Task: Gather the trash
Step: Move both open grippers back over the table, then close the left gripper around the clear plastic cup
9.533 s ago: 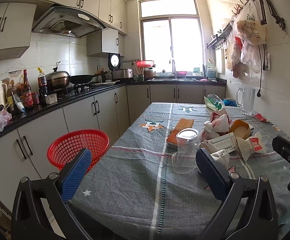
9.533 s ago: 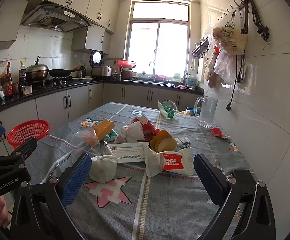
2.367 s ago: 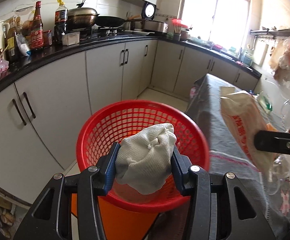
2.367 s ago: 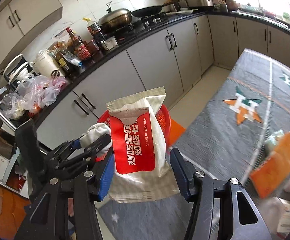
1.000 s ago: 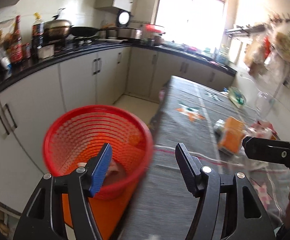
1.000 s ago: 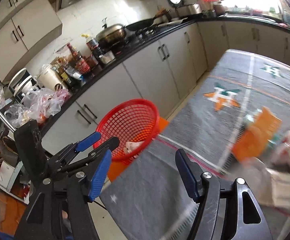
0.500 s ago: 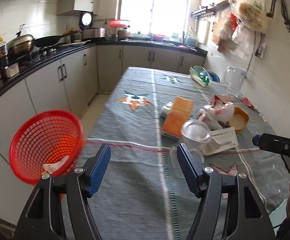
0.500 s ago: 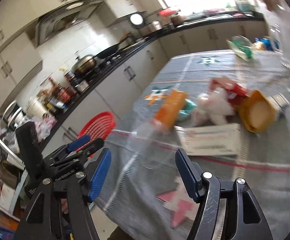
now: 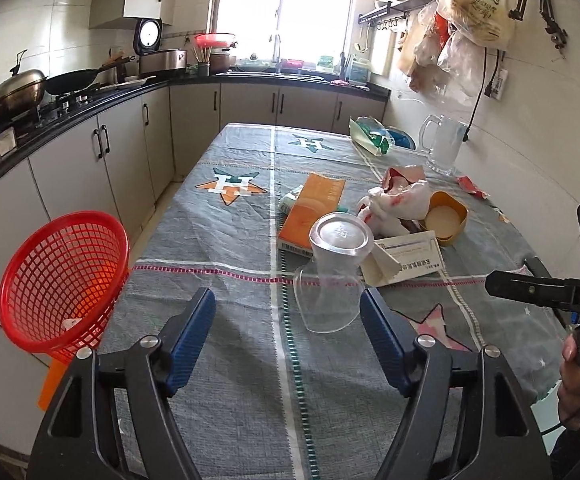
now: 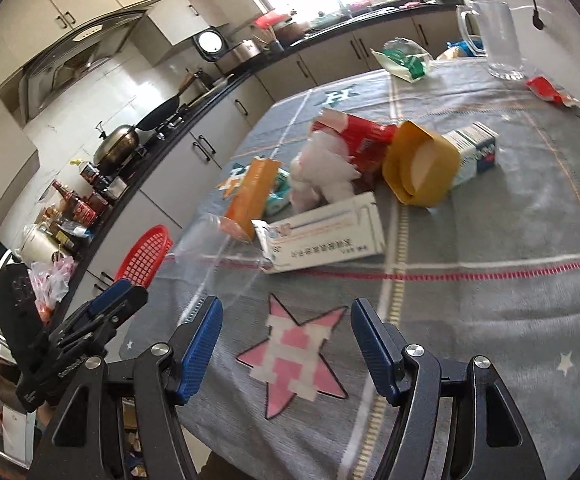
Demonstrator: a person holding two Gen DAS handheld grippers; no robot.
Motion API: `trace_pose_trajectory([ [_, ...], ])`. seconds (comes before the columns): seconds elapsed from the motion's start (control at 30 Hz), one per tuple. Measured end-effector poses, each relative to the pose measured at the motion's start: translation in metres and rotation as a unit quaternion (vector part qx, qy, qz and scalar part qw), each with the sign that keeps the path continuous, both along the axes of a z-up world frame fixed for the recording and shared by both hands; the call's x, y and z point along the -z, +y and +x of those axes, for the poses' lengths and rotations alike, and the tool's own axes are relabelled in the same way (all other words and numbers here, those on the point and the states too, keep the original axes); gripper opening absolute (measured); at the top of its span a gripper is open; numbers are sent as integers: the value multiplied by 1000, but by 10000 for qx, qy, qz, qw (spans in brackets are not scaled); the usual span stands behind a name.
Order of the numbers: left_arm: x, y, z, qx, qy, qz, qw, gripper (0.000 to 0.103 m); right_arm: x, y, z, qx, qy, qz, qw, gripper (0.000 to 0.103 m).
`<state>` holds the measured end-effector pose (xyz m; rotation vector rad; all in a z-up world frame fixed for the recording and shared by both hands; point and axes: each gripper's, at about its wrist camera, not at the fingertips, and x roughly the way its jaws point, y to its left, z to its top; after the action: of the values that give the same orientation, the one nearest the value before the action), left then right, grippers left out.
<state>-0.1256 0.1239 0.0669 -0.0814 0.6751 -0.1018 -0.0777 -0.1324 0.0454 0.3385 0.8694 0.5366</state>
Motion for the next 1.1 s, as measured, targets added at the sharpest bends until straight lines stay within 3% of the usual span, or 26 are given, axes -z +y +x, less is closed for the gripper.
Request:
trace_pose_trajectory([
  [0.3,4,-17,12,177,87,205,9996,74,7,-8,3,68,79,72,9999,72],
  [0.57,18,-43,50,318,237,449,9982,74,16,-15,11,104,78,110,9999,72],
  [0.87,35,-54,83,366,434,377,9977,34,20,-18,31,62,192,196,9996,72],
  [1.1,34,-46,77,323,252,340,9986,29,28,-10,61,121,365,92,9992,67],
])
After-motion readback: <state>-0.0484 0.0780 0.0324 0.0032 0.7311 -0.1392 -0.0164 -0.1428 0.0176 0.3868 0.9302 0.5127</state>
